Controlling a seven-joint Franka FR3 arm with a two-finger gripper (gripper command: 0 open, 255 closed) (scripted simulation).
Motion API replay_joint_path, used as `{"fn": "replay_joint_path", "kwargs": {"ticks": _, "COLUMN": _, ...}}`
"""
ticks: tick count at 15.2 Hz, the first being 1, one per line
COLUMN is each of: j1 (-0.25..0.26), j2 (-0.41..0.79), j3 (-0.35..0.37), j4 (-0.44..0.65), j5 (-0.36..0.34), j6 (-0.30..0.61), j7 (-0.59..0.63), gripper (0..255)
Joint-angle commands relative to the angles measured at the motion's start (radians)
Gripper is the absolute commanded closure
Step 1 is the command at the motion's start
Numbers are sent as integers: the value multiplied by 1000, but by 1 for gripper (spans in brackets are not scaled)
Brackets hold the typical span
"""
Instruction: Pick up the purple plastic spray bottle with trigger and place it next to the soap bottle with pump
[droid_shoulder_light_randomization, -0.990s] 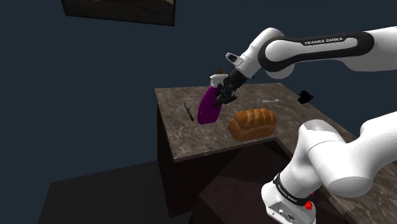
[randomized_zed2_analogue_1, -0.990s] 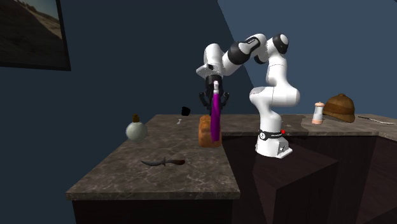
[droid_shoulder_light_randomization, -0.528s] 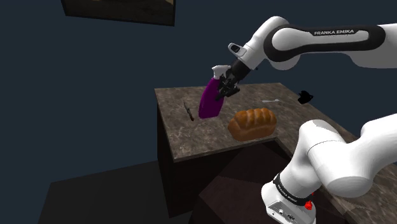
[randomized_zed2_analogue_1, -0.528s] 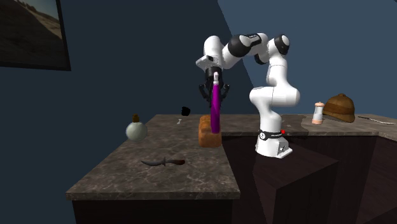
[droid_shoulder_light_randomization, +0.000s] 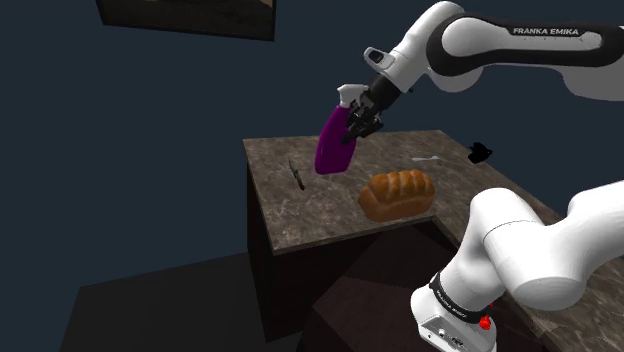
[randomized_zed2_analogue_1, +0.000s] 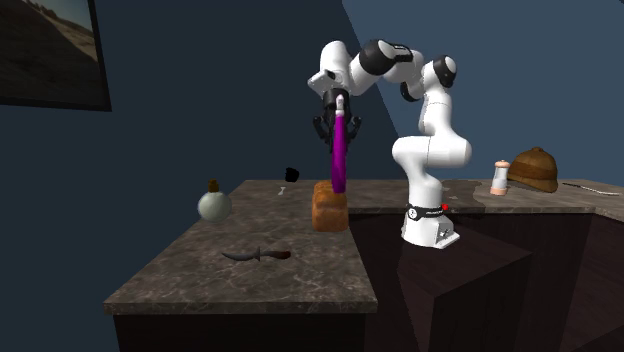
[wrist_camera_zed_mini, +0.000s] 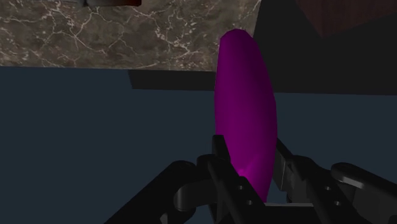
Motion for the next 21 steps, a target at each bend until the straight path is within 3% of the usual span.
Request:
{"fn": "replay_joint_path", "kwargs": {"ticks": 1, "j1": 1, "j2": -3, "j3": 12, "j4": 25, "j5": 2, "j6": -27, "j7": 13, "gripper": 255}}
{"fn": "replay_joint_path", "kwargs": {"ticks": 19, "j1": 22, "j2": 10, "j3": 70, "j4": 257, "j5": 19, "j6": -235, "j7": 90, "gripper": 255}}
{"fn": "replay_joint_path", "kwargs": {"ticks": 21, "j1": 36, "j2": 52, "j3": 12, "j4": 295, "j5": 17, "j6": -237, "j7": 41, "gripper": 255}}
